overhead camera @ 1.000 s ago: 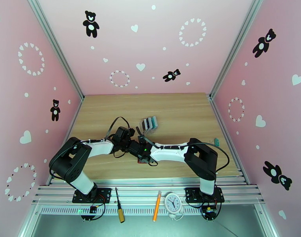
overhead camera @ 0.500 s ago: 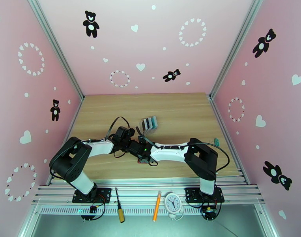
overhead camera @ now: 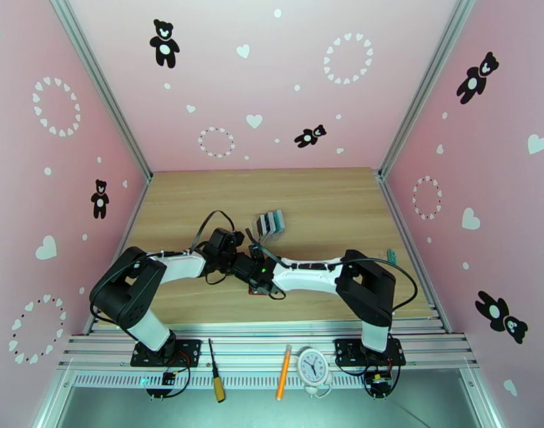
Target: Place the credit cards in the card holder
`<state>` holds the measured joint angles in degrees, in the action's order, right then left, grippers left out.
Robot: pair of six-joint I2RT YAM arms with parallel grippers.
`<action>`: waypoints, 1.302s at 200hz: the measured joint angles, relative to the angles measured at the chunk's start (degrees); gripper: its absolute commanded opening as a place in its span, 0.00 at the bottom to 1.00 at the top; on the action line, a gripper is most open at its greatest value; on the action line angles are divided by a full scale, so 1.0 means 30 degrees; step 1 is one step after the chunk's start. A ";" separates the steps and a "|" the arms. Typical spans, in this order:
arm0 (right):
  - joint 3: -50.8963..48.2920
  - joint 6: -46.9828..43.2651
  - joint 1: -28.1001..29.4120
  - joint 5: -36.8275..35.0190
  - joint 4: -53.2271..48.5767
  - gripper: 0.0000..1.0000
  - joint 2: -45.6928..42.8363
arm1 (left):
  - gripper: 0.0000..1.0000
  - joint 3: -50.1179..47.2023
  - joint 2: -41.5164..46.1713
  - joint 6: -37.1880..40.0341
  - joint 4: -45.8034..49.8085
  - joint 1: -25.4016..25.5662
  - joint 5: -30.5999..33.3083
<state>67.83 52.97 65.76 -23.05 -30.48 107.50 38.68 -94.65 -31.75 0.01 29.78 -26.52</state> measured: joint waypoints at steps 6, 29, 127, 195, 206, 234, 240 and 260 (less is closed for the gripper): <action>-0.0022 0.0000 0.0000 0.0000 0.0007 0.05 -0.0022 | 0.21 0.0058 -0.0036 0.0007 0.0029 0.0000 0.0000; -0.0095 -0.0015 -0.0007 0.0007 0.0036 0.03 -0.0109 | 0.20 0.0175 -0.0124 0.0007 0.0168 0.0000 -0.0007; -0.1180 0.0000 -0.0248 -0.0051 0.0831 0.01 -0.1115 | 0.17 0.1064 -0.0765 0.0219 0.0860 0.0073 -0.0007; -0.2470 0.0211 -0.0510 -0.0073 0.1384 0.00 -0.2222 | 0.16 0.1275 -0.0976 0.0219 0.0867 0.0146 -0.0015; -0.2747 0.0255 -0.0554 -0.0058 0.1341 0.00 -0.2397 | 0.16 0.1275 -0.0991 0.0219 0.0867 0.0146 -0.0015; -0.3213 0.0357 -0.0699 -0.0066 0.1362 0.00 -0.2754 | 0.16 0.1311 -0.0998 0.0219 0.0925 0.0146 -0.0015; -0.3286 0.0364 -0.0699 -0.0066 0.1362 0.00 -0.2849 | 0.16 0.1311 -0.1005 0.0219 0.0925 0.0146 -0.0022; -0.3541 0.0372 -0.0787 -0.0080 0.1355 0.01 -0.3257 | 0.16 0.1311 -0.1005 0.0211 0.0911 0.0146 -0.0022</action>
<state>57.21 54.08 63.40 -23.29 -26.41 97.73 42.61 -97.67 -31.11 2.74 30.22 -26.59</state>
